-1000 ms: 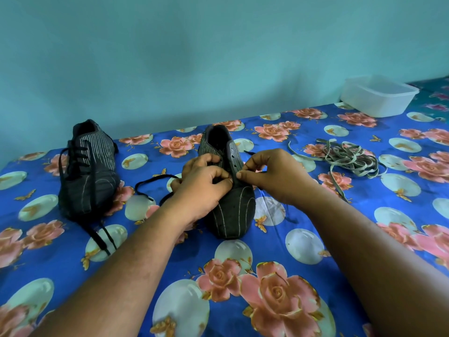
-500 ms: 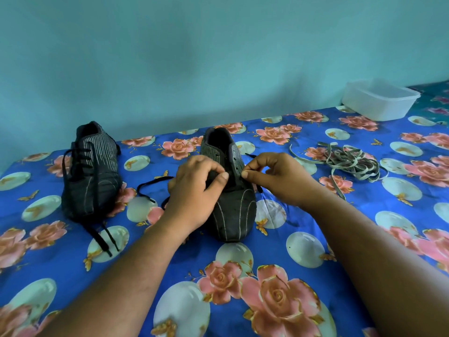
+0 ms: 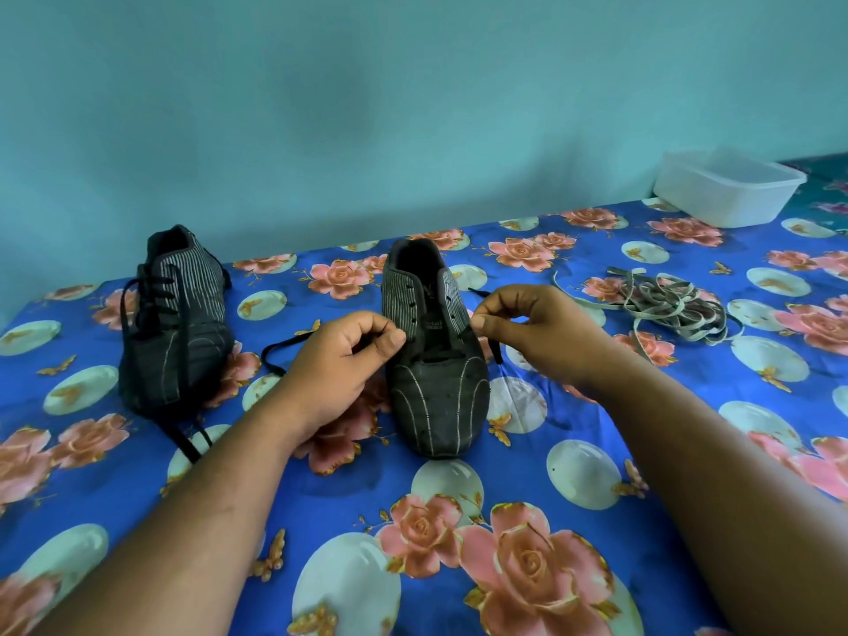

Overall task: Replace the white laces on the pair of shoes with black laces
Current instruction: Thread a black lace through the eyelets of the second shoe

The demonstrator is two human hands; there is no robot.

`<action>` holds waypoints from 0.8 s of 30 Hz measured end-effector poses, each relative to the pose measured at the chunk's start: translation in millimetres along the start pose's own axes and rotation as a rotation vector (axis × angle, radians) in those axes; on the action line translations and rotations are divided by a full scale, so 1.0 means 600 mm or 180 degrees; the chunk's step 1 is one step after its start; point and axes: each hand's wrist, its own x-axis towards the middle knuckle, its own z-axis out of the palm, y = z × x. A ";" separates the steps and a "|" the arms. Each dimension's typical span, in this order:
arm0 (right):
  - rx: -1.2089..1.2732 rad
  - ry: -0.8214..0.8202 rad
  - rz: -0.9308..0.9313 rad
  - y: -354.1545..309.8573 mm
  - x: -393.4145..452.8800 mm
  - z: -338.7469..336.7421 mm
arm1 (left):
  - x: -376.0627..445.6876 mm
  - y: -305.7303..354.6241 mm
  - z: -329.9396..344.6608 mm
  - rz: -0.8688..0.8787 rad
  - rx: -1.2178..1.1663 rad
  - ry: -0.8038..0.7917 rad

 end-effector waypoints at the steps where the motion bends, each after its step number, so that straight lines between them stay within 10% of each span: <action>1: -0.0027 -0.0011 -0.0001 -0.001 0.000 -0.001 | -0.002 0.000 0.000 -0.0151 -0.0272 -0.0022; 14: 0.0178 -0.0234 0.0126 0.004 0.001 -0.008 | 0.002 0.001 -0.006 -0.0275 -0.0116 -0.0150; 24: -0.1065 0.0161 0.0558 0.005 0.002 -0.086 | 0.012 0.001 0.018 0.0146 0.0898 0.1088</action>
